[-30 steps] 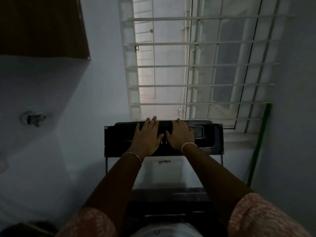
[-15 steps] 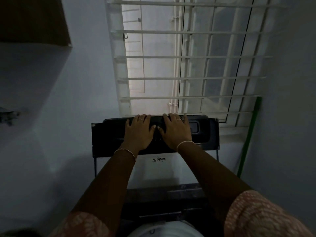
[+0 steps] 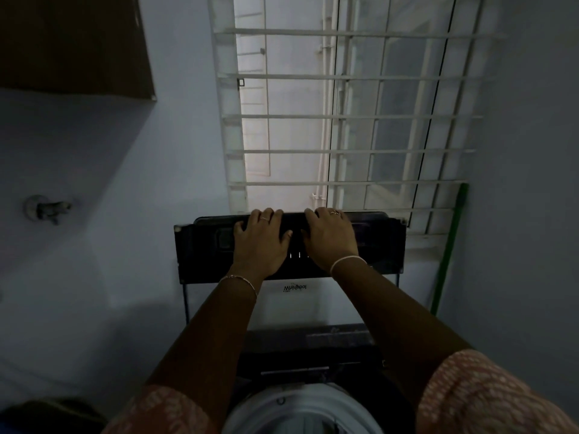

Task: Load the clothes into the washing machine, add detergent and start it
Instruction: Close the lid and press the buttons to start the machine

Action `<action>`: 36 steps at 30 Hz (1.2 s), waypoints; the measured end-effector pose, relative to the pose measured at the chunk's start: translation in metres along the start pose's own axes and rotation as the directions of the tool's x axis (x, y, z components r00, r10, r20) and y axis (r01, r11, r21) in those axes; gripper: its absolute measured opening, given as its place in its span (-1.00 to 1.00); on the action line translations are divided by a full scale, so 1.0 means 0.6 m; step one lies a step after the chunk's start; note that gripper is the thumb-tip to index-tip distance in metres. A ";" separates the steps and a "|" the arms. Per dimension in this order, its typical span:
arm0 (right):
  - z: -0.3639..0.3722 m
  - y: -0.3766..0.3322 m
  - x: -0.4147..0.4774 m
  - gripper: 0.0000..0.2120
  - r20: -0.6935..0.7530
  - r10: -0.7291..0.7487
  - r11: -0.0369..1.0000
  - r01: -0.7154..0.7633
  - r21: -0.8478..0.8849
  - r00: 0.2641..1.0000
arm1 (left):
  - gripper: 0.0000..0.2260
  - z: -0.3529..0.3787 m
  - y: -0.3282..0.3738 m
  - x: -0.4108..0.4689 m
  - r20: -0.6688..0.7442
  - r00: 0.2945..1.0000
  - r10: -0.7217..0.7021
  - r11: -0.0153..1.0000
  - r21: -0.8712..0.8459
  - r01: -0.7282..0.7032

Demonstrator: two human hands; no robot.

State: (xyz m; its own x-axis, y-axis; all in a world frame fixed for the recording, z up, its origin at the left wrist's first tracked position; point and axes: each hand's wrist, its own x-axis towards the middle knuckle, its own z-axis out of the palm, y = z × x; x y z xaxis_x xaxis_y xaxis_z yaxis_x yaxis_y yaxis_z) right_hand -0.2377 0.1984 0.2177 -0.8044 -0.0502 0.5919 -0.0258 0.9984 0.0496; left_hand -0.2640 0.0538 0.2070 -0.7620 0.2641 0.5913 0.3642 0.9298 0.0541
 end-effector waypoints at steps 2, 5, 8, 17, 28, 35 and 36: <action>-0.020 -0.003 -0.017 -0.66 -0.032 0.002 1.000 -0.002 0.010 0.999 | -0.56 -0.017 0.006 -0.015 -0.009 1.000 -0.002 1.000 0.007 0.002; -0.049 -0.006 -0.042 -0.70 -0.060 0.003 1.000 -0.002 0.009 0.998 | -0.59 -0.040 0.018 -0.041 -0.028 1.000 -0.010 0.999 0.043 0.011; -0.077 -0.007 -0.068 -0.71 -0.062 0.016 1.000 -0.016 0.002 0.998 | -0.64 -0.067 0.028 -0.066 -0.042 0.998 0.043 0.982 0.185 -0.034; -0.147 -0.013 -0.174 -0.83 -0.058 -0.098 0.986 0.105 0.130 0.993 | -0.56 -0.138 0.031 -0.166 0.033 0.990 0.139 0.981 0.130 -0.143; -0.164 0.002 -0.401 -0.71 0.104 -0.414 0.902 0.393 0.178 0.904 | -0.44 -0.151 0.049 -0.409 0.038 0.976 0.215 0.971 0.099 -0.218; -0.128 0.007 -0.519 -0.46 0.322 -0.453 0.878 0.353 0.323 0.832 | -0.34 -0.114 0.044 -0.541 0.191 0.945 0.267 0.949 0.120 -0.292; -0.123 0.005 -0.526 -0.43 0.374 -0.422 0.888 0.294 0.352 0.826 | -0.30 -0.107 0.042 -0.551 0.217 0.945 0.245 0.953 0.125 -0.276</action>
State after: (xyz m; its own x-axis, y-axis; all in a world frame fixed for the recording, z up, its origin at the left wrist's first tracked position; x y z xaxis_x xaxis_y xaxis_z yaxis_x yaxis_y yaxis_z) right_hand 0.0598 0.2154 0.0907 -0.8755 -0.4534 0.1669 -0.4687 0.8809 -0.0654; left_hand 0.0313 -0.0265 0.0646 -0.7470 0.5326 0.3978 0.4898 0.8456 -0.2123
